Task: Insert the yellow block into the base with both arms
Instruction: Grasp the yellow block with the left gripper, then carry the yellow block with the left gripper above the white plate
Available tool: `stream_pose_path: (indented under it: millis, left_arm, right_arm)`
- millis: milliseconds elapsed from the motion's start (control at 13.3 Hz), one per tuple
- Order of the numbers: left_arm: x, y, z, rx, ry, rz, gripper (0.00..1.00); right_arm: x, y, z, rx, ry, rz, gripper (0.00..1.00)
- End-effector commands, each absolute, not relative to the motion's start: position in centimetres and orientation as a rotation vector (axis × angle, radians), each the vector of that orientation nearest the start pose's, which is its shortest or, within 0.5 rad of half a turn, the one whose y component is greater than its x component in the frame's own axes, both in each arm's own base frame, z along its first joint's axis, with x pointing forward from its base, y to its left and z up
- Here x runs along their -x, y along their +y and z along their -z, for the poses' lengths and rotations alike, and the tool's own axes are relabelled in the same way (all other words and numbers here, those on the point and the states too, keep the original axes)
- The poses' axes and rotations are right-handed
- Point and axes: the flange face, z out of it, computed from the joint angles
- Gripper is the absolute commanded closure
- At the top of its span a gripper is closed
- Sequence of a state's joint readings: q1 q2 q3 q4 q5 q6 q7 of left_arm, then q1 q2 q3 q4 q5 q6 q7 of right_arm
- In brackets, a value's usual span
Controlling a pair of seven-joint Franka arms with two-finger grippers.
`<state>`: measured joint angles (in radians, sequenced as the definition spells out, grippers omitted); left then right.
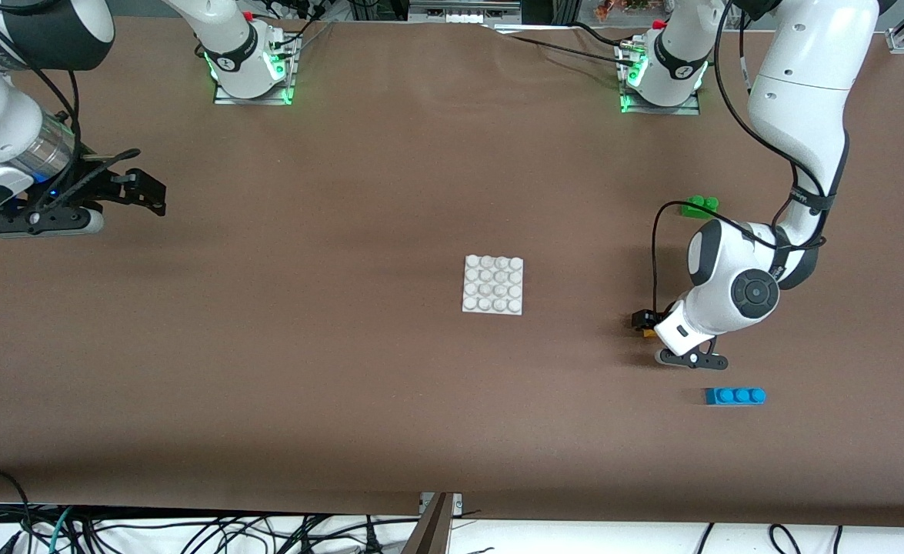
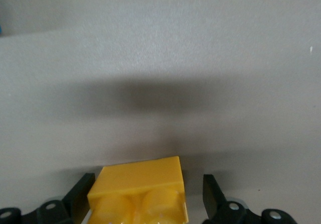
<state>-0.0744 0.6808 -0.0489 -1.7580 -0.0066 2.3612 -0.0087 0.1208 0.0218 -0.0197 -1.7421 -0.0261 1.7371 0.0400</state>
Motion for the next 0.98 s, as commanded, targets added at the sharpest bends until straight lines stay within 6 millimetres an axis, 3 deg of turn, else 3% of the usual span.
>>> stream_pose_path:
  millis: [0,151,301,376,452,677,903]
  left_arm:
    - [-64.9,-7.7,-17.7,3.162,0.169,-0.116,0.71]
    - [-65.6,-8.1,-19.1,3.165,0.159,-0.080,0.78]
    - [-66.3,-9.7,-21.3,3.166,0.187,-0.052,0.78]
    - [-66.6,-11.3,-22.6,3.169,0.202,-0.068,0.78]
    - [-67.0,-13.6,-24.2,3.168,0.189,-0.087,0.78]
    - [-66.8,-22.5,-28.5,3.168,0.124,-0.076,0.78]
    - [-63.9,-30.9,-29.5,3.174,0.093,-0.056,0.78]
  right_arm:
    - [-56.1,4.9,-57.4,3.174,-0.118,-0.019,0.00]
    - [-56.0,4.9,-58.6,3.180,-0.101,-0.008,0.00]
    - [-56.0,4.4,-58.8,3.182,-0.096,-0.011,0.00]
    - [-56.1,4.3,-59.0,3.180,-0.091,0.001,0.00]
    - [-56.4,4.3,-58.0,3.178,-0.052,-0.030,0.00]
    - [-56.5,4.1,-58.2,3.167,0.037,-0.026,0.00]
    - [-56.6,4.2,-58.3,3.164,0.055,-0.014,0.00]
